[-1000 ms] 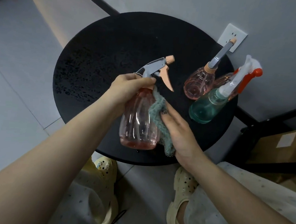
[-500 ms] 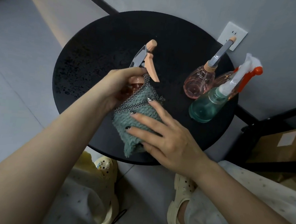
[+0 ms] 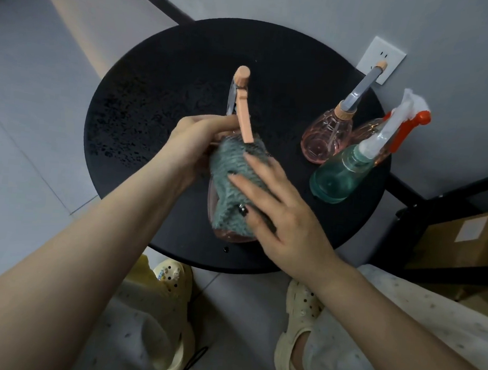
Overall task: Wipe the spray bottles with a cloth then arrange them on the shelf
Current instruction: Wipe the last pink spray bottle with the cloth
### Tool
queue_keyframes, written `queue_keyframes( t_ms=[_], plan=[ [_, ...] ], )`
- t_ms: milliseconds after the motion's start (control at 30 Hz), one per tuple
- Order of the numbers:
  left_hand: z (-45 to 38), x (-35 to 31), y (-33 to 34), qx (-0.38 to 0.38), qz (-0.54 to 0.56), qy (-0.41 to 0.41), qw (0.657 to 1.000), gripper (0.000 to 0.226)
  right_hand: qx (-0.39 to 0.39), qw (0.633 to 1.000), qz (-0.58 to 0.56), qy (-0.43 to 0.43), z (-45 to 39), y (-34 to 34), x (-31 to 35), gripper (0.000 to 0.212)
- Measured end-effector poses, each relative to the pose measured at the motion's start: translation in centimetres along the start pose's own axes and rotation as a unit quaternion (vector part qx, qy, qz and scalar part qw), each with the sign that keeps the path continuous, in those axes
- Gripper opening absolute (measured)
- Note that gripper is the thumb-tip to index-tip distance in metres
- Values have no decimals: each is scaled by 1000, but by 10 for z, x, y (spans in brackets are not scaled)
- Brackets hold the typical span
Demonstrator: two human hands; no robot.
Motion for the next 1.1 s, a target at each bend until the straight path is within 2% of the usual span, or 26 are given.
queue_keyframes(
  t_ms=[67, 167, 267, 367, 467, 533, 600, 667, 733, 800, 933, 1000, 1100],
  plan=[
    [1, -3, -1, -4, -4, 15, 1000, 27, 19, 994, 79, -67, 2, 2, 8, 39],
    [5, -7, -1, -7, 8, 21, 1000, 12, 47, 967, 178, -175, 7, 10, 19, 34],
    [6, -6, -1, 3, -10, 23, 1000, 24, 56, 955, 198, -214, 9, 9, 22, 32],
    [4, -7, -2, 17, -41, 29, 999, 28, 44, 974, 142, -168, 5, 2, 18, 34],
    [5, -7, 2, 37, -69, 32, 996, 26, 23, 998, 27, -47, 1, -2, 5, 39],
    [8, -6, 6, 47, -91, 29, 994, 26, 8, 998, -47, 30, -2, -4, -3, 42],
    [10, -7, 8, 48, -93, 27, 994, 27, -3, 994, -93, 63, -2, -5, -5, 43],
    [10, -9, 6, 43, -90, 29, 995, 27, 1, 994, -91, 60, -1, -3, -2, 44],
    [8, -9, 3, 32, -89, 33, 995, 26, 13, 999, -36, 24, 1, -1, 4, 44],
    [7, -10, -1, 21, -68, 35, 997, 23, 21, 998, 42, -49, 4, 0, 13, 40],
    [7, -13, -7, 7, -87, 41, 995, 33, 57, 967, 156, -195, 10, 6, 30, 31],
    [9, -14, -6, 11, -103, 43, 994, 30, 76, 956, 176, -223, 11, 7, 31, 30],
    [9, -14, -3, 18, -100, 50, 994, 31, 59, 969, 142, -191, 8, 1, 26, 30]
  ],
)
Point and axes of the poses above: each hand's wrist, its own z-axis away from the middle knuckle, its own y-axis out of the palm, x = y × z, the point moved 6 cm from there along -z, towards the middle knuckle, and after that the axes turned 4 degrees about z, right-handed, at the moved point
